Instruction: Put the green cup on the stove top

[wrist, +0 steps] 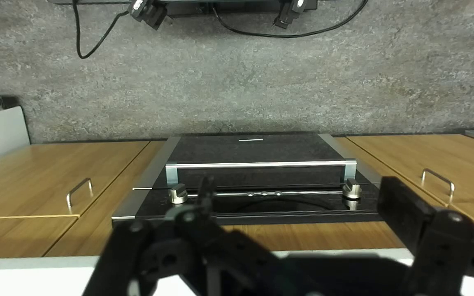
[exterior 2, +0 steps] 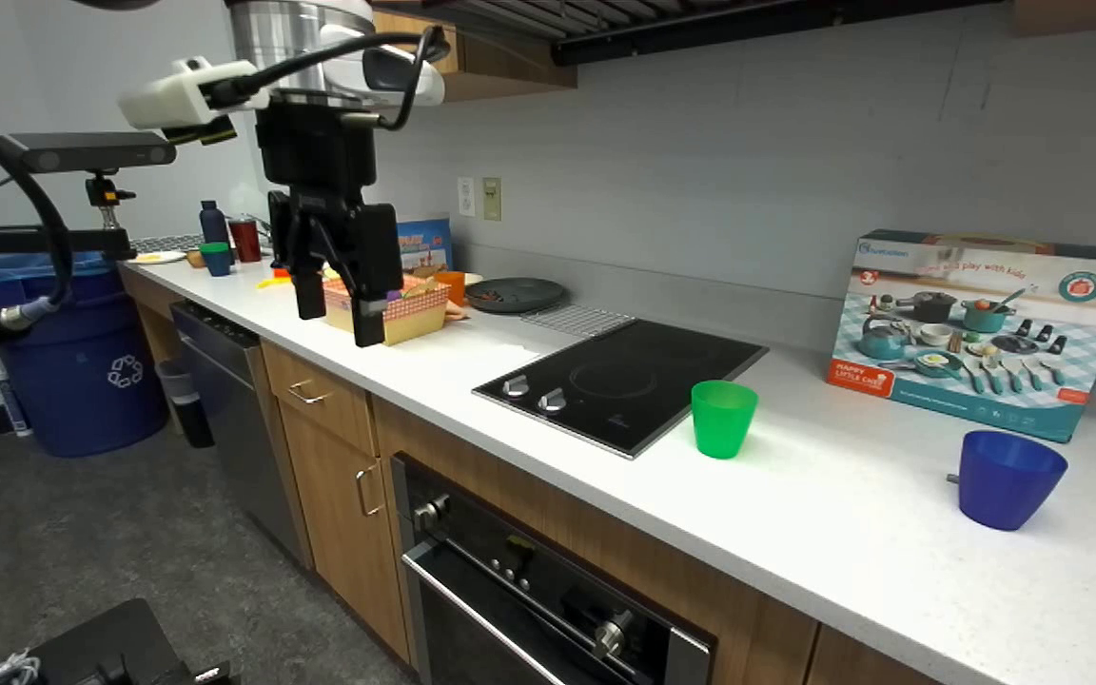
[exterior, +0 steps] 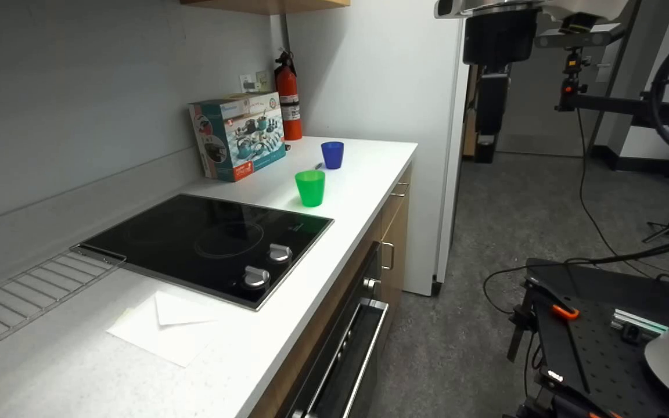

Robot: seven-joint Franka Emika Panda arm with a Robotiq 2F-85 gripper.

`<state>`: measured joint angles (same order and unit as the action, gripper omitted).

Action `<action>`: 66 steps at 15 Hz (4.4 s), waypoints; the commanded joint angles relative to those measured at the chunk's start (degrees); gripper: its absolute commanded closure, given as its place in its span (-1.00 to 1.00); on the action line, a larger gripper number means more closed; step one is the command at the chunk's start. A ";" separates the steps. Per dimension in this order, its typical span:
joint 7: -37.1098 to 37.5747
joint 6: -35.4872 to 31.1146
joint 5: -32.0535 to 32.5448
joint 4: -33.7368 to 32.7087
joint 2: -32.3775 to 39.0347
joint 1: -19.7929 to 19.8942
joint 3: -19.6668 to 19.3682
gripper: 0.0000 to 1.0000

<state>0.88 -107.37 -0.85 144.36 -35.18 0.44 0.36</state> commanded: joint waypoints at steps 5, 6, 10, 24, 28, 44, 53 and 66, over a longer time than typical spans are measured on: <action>0.03 0.13 0.05 -0.11 0.02 -0.09 -0.09 -1.00; 0.03 0.13 0.05 -0.11 0.02 -0.09 -0.09 -1.00; 0.03 0.13 0.05 -0.11 0.02 -0.09 -0.09 -1.00; 2.56 -10.01 1.10 -2.11 6.18 1.69 -0.21 -1.00; 4.31 -15.26 1.23 -2.74 10.93 1.80 0.53 -1.00; 6.98 -26.39 1.17 -3.45 17.76 1.89 0.52 -1.00; 18.72 -34.56 6.13 -9.28 28.30 5.33 -0.05 -1.00; 33.46 -33.77 8.73 -23.33 41.17 6.97 -7.07 -1.00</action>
<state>32.23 -141.50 7.91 125.31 1.89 7.47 -5.50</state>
